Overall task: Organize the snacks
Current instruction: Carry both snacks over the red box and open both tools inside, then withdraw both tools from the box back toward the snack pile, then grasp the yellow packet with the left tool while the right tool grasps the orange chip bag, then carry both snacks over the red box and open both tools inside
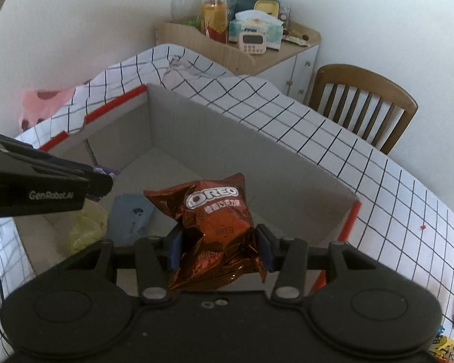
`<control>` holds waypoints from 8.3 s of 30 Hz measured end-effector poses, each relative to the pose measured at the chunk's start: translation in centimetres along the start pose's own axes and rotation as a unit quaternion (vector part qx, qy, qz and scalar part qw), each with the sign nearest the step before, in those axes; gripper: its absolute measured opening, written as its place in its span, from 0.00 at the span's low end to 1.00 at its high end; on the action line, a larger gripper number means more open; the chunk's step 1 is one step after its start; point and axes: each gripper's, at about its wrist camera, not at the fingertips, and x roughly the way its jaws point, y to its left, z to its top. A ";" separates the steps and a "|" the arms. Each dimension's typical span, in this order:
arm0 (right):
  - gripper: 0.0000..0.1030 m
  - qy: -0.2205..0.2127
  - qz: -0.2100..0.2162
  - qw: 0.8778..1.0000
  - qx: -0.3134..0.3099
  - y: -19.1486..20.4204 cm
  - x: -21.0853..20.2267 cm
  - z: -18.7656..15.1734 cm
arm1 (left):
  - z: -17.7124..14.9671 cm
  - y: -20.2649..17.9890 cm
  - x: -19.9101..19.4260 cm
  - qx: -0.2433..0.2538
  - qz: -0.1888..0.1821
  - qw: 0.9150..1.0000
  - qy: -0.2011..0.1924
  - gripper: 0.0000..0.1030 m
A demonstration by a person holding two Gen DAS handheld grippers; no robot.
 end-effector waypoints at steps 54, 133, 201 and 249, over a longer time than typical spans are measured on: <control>0.82 -0.101 0.076 0.989 0.081 -5.5 -13.8 -4.5 | -4.7 -6.6 -11.9 0.023 -0.044 0.992 -0.115 0.62; 0.91 0.013 -0.029 0.953 0.302 -27.8 -7.0 -17.8 | -7.7 -31.3 4.2 0.146 -0.107 0.983 -0.014 0.56; 0.47 -0.100 0.056 0.969 0.218 -14.9 -20.7 -12.1 | -7.4 -17.8 -13.8 0.059 -0.083 0.988 -0.115 0.26; 0.48 -0.003 0.051 0.996 0.072 -1.4 -2.3 -1.0 | -0.8 0.7 -1.7 -0.005 0.009 0.999 -0.041 0.26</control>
